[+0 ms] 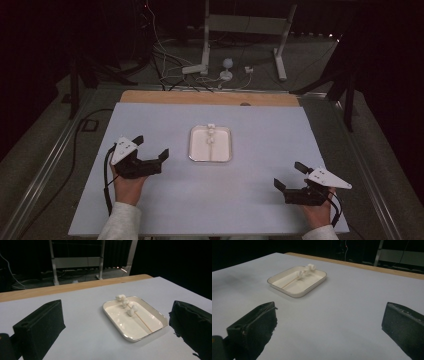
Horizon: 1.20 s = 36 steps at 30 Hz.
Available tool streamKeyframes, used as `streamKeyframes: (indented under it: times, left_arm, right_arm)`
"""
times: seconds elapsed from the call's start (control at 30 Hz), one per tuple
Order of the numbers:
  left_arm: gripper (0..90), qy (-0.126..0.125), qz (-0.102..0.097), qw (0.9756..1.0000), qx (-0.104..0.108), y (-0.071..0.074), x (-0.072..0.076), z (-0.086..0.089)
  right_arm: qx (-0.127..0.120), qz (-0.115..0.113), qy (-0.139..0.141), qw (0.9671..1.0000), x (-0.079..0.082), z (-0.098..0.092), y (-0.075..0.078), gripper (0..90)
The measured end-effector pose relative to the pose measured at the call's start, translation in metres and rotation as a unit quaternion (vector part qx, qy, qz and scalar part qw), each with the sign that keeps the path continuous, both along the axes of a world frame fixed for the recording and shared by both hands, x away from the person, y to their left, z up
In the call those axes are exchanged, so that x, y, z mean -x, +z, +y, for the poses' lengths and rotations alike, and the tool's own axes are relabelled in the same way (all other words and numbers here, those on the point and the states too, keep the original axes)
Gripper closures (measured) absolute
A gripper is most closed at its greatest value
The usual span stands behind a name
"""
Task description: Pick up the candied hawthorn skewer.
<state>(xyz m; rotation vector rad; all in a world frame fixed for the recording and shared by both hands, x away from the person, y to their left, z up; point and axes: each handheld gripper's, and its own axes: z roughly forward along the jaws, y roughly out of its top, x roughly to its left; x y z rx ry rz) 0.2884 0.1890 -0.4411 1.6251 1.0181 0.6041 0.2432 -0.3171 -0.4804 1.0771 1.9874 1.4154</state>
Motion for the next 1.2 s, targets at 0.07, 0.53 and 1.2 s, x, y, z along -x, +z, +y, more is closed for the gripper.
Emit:
streamKeyframes:
  times: [0.07, 0.53, 1.2]
  left_arm:
    - [0.5, -0.004, 0.003, 1.0000, 0.000, -0.002, -0.004, -0.006]
    - [0.5, -0.017, 0.023, 0.9996, 0.005, -0.013, -0.028, -0.037]
    - [0.5, -0.026, 0.050, 0.9984, -0.002, -0.031, -0.050, -0.069]
  right_arm:
    - [0.001, 0.001, 0.000, 1.0000, 0.000, 0.000, 0.000, 0.0]
    - [0.000, 0.004, -0.001, 1.0000, -0.001, -0.001, -0.001, 0.0]
    - [-0.001, 0.005, -0.003, 1.0000, -0.001, -0.002, -0.001, 0.0]
